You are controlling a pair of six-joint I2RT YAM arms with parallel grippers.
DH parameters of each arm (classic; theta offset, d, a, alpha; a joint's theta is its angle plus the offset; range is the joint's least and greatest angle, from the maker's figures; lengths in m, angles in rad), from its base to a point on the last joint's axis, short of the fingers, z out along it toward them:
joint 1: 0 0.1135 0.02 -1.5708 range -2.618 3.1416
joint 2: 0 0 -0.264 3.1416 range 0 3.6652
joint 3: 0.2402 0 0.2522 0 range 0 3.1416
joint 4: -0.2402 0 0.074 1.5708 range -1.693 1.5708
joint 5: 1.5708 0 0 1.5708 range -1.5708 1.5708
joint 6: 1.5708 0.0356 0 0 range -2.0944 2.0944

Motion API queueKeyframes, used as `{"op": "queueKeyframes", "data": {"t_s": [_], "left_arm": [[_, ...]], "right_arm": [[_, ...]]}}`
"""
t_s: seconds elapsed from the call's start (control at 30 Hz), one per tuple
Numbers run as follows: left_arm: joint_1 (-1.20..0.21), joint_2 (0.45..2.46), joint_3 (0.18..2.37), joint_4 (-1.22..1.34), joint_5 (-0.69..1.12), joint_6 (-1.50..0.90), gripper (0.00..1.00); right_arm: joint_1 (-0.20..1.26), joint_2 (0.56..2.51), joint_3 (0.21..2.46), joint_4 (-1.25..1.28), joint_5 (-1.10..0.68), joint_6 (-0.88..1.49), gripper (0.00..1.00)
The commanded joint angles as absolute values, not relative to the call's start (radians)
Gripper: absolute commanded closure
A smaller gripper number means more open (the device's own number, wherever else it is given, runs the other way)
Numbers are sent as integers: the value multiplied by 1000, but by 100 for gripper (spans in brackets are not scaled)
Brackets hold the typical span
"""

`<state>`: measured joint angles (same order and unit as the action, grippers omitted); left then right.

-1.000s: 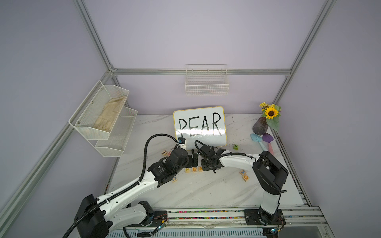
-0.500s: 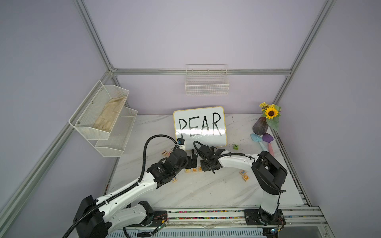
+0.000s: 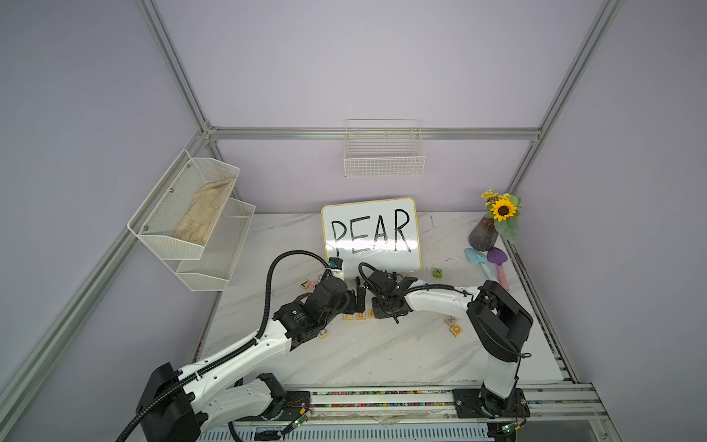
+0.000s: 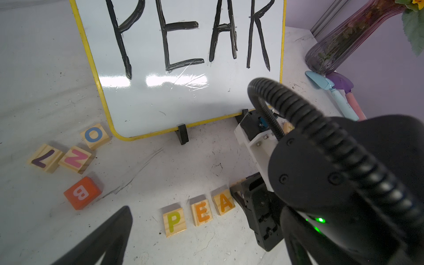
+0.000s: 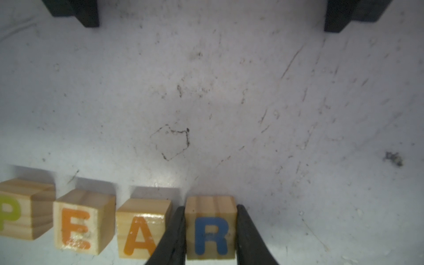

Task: Spell the uppercase word “pear” with letter blocks
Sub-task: Place the letter block at the center of the board.

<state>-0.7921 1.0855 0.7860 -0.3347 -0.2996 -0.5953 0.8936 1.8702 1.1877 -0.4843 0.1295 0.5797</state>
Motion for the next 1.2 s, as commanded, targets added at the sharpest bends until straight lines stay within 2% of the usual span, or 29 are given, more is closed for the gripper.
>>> {"op": "queueKeyframes", "data": {"t_s": [0.0,0.63,1.17], "left_arm": [[-788,1063,738,-284,-305,-622,0],[-785,1042,722,-284,-310,-626,0],[-786,1039,720,-283,-307,-626,0]], "right_arm": [[920,1861,1188,-548,150,601,72],[933,1863,1191,-563,166,627,72],[933,1867,1192,-560,173,630,68]]}}
